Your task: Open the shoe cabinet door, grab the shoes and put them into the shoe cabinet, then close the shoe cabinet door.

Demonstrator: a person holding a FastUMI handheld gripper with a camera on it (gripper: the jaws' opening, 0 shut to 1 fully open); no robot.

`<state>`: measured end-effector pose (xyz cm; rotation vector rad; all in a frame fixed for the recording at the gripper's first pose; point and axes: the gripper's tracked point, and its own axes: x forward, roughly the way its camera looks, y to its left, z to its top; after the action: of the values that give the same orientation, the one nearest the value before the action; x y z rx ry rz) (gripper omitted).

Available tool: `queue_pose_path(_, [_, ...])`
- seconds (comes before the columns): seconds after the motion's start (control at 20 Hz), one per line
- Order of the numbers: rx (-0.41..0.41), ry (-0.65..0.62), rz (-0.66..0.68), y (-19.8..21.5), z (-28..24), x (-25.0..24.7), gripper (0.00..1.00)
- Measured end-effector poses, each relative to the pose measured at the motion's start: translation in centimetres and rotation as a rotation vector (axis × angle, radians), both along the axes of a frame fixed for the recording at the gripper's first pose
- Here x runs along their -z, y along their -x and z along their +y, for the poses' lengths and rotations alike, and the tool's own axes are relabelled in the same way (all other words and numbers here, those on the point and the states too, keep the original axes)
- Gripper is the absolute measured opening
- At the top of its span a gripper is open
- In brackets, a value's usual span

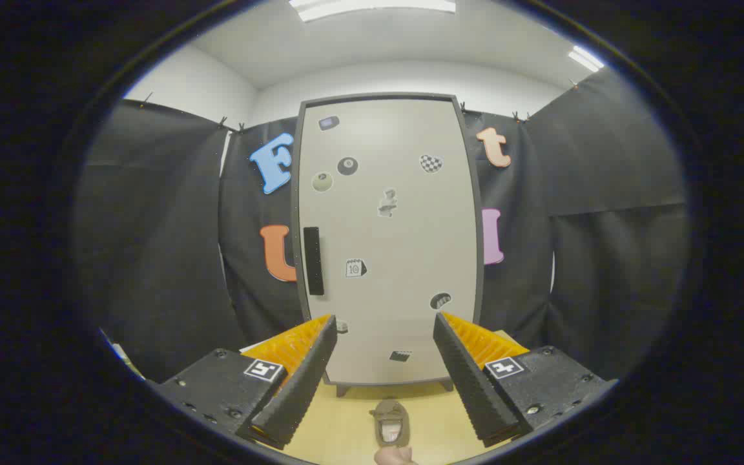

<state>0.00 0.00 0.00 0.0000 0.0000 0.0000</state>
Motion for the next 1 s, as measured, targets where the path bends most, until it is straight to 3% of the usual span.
queue_pose_path(0.6, [-0.031, 0.022, -0.041, 1.8, 1.5, -1.7, 0.99])
queue_pose_path(1.0, [-0.06, 0.041, -0.063, -0.9, 3.0, -2.5, 0.99])
